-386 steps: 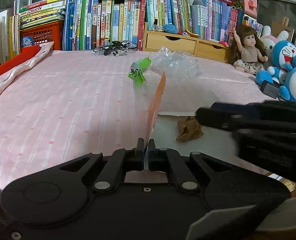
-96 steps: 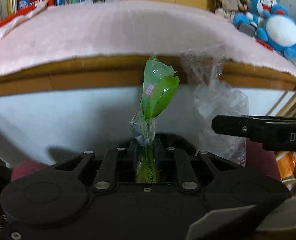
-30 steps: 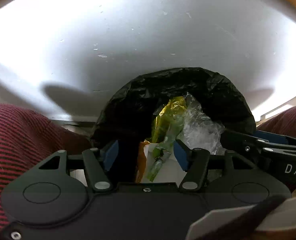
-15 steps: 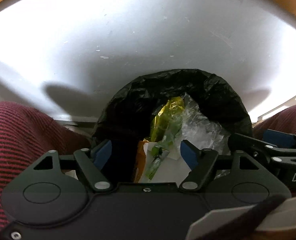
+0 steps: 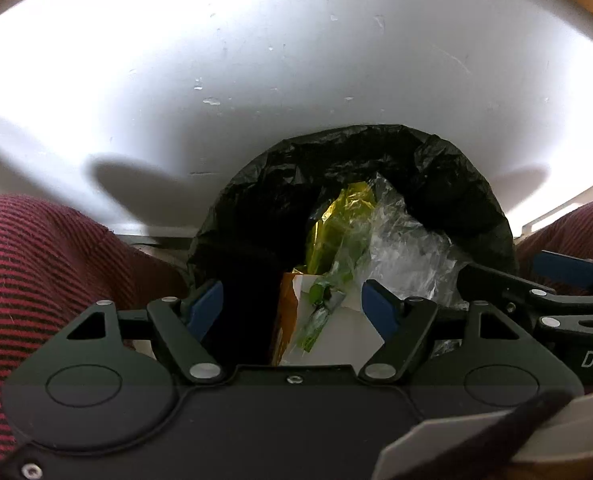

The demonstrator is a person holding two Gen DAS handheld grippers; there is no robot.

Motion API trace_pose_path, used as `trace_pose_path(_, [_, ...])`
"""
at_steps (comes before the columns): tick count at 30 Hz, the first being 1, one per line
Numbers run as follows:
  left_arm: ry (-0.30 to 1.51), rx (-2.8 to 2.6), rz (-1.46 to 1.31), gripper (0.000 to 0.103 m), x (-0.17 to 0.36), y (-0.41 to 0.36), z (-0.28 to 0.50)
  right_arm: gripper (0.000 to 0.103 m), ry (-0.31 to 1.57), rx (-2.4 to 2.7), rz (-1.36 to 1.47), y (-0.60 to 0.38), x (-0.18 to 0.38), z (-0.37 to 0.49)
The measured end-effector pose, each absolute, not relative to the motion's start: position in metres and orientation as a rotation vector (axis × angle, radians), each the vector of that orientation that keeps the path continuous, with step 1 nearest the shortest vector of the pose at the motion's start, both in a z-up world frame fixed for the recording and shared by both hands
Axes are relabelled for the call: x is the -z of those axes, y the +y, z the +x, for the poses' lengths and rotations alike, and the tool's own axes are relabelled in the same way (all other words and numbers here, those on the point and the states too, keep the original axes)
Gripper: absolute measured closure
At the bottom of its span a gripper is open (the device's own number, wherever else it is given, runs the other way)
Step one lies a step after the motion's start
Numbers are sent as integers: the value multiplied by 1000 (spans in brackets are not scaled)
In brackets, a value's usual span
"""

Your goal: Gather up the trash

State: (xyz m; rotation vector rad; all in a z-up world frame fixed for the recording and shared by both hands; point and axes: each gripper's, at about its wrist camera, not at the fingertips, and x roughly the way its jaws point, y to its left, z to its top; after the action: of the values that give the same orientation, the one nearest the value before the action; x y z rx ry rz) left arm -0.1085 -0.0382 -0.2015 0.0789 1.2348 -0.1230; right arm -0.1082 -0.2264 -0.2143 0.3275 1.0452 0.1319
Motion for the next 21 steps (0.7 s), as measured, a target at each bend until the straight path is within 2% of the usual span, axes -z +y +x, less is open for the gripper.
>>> trace_pose_path(21, [1243, 121, 73, 25, 205, -36, -109, 1, 1053, -129, 335, -226, 216, -108])
